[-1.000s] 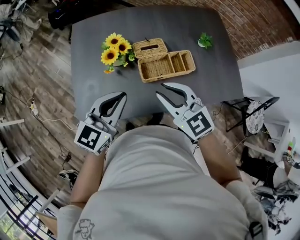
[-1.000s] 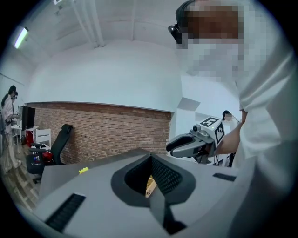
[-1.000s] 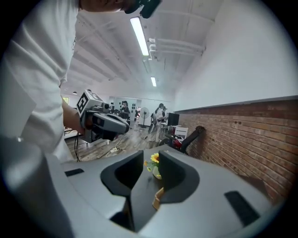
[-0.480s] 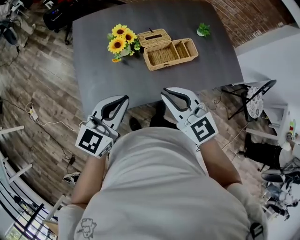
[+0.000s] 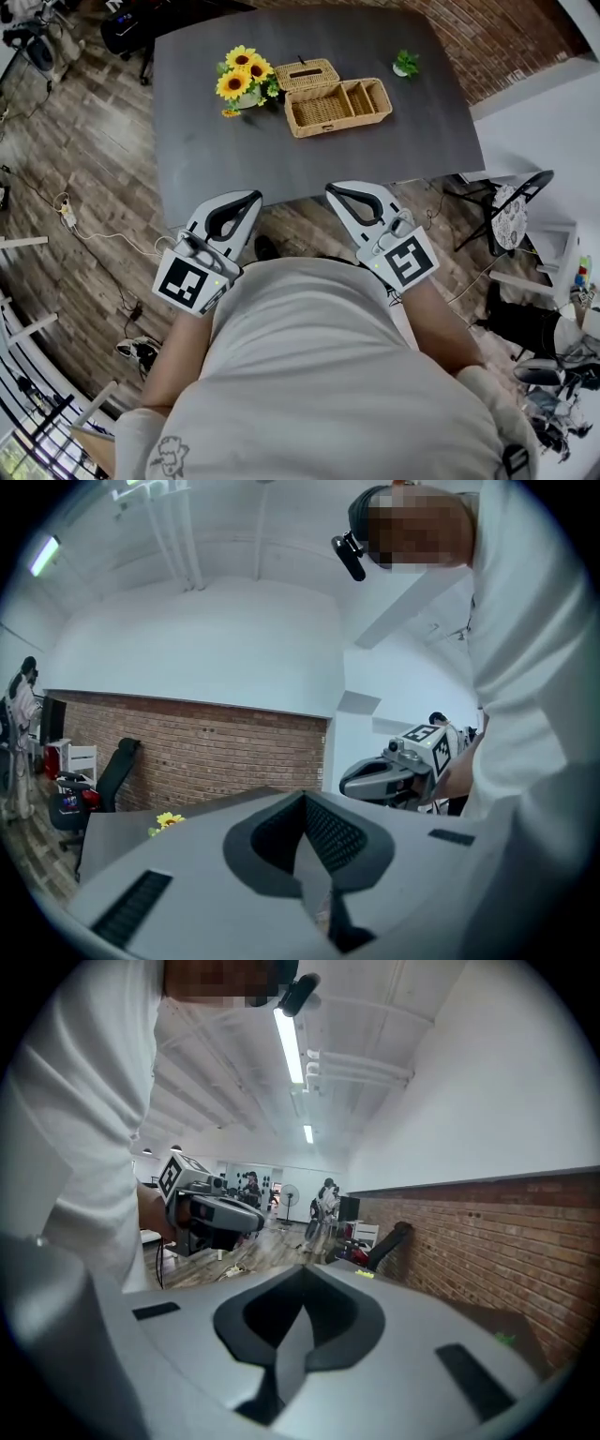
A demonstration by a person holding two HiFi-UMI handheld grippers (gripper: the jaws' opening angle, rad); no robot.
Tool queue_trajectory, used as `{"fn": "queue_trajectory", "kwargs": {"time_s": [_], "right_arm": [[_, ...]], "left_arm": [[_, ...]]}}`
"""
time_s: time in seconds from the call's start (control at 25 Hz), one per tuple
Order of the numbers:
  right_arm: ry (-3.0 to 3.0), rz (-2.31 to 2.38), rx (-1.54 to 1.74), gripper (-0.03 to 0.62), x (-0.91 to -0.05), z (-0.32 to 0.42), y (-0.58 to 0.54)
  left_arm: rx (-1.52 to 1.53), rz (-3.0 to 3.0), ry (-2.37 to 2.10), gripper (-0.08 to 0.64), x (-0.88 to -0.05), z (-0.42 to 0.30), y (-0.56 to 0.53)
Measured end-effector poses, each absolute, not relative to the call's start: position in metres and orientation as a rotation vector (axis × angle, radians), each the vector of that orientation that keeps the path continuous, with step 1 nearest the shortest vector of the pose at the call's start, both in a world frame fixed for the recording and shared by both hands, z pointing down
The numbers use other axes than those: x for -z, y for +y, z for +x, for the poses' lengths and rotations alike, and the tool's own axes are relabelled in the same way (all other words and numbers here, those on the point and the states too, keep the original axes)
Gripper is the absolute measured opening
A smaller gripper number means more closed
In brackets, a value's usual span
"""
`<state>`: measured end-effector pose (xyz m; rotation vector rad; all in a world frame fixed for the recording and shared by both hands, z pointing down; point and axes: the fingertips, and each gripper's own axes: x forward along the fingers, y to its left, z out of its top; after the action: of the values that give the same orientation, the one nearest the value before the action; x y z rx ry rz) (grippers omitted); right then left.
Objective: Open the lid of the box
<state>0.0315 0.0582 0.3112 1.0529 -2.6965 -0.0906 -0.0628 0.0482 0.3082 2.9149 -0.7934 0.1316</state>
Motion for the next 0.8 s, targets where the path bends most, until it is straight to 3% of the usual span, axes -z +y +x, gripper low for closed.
{"fn": "queue_trajectory", "kwargs": {"time_s": [0.8], "right_arm": [[-2.804, 0.981, 0.075, 0.005, -0.315, 0.136, 0.175]], "left_arm": [[-0.084, 2.875, -0.968, 0.011, -0.299, 0.041, 0.161]]}}
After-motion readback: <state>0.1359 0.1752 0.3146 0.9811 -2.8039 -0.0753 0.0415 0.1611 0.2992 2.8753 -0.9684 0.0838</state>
